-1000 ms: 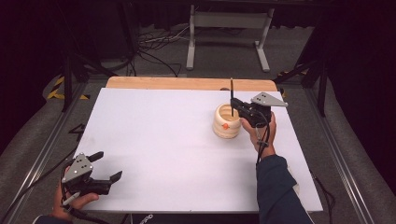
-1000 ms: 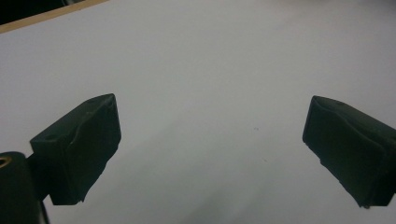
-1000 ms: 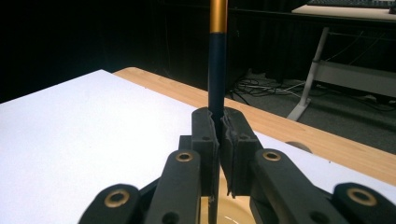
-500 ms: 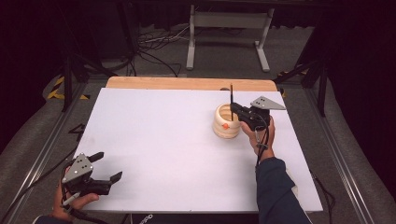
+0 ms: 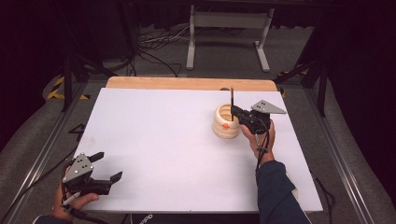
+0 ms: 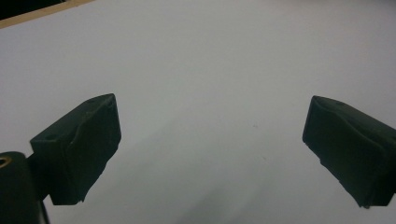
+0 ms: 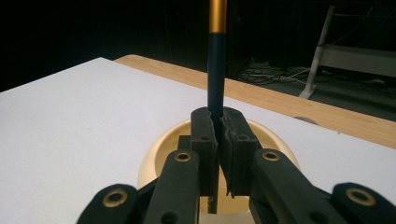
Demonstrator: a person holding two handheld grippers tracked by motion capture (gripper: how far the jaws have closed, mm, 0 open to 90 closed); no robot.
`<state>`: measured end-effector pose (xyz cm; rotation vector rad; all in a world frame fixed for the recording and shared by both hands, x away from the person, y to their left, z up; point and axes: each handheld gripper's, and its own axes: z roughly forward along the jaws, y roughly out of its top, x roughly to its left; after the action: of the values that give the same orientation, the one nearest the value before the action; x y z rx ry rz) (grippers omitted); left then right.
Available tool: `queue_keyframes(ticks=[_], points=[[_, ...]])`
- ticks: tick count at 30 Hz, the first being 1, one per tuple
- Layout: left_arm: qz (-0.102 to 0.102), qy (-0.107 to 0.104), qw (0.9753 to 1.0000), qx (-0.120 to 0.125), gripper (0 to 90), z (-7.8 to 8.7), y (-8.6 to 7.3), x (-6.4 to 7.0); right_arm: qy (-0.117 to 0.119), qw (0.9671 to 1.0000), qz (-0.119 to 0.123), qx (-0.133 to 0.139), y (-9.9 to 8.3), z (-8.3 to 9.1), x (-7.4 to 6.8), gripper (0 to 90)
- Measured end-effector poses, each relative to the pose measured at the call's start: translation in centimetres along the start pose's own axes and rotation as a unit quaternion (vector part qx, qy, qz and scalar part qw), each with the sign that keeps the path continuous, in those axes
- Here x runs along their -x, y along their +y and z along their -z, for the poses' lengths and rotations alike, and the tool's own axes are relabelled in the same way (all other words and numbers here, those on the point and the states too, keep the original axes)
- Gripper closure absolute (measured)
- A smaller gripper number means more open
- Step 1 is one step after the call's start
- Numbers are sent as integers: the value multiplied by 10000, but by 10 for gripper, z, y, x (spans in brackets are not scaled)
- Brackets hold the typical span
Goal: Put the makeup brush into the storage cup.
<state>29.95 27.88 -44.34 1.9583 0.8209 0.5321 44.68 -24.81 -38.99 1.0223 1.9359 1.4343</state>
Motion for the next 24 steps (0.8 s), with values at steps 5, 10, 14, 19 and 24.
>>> queue_keyframes(ticks=[5, 10, 14, 19, 24], points=[[1, 4, 10000, 3, 51, 0, 0, 0, -12, 10000, 61, -13, 1, 0, -1, 847], [-7, 0, 10000, -8, 52, 0, 0, 0, 7, 10000, 48, 1, 1, 1, 0, 846], [-6, 3, 10000, -5, 51, 0, 0, 0, 11, 10000, 44, -3, 0, 1, 0, 846], [3, -12, 10000, -10, 52, 0, 0, 0, 43, 10000, 52, 26, 1, 1, 0, 845], [-4, -13, 10000, -21, 51, 0, 0, 0, 58, 10000, 38, 5, 0, 1, 0, 844]])
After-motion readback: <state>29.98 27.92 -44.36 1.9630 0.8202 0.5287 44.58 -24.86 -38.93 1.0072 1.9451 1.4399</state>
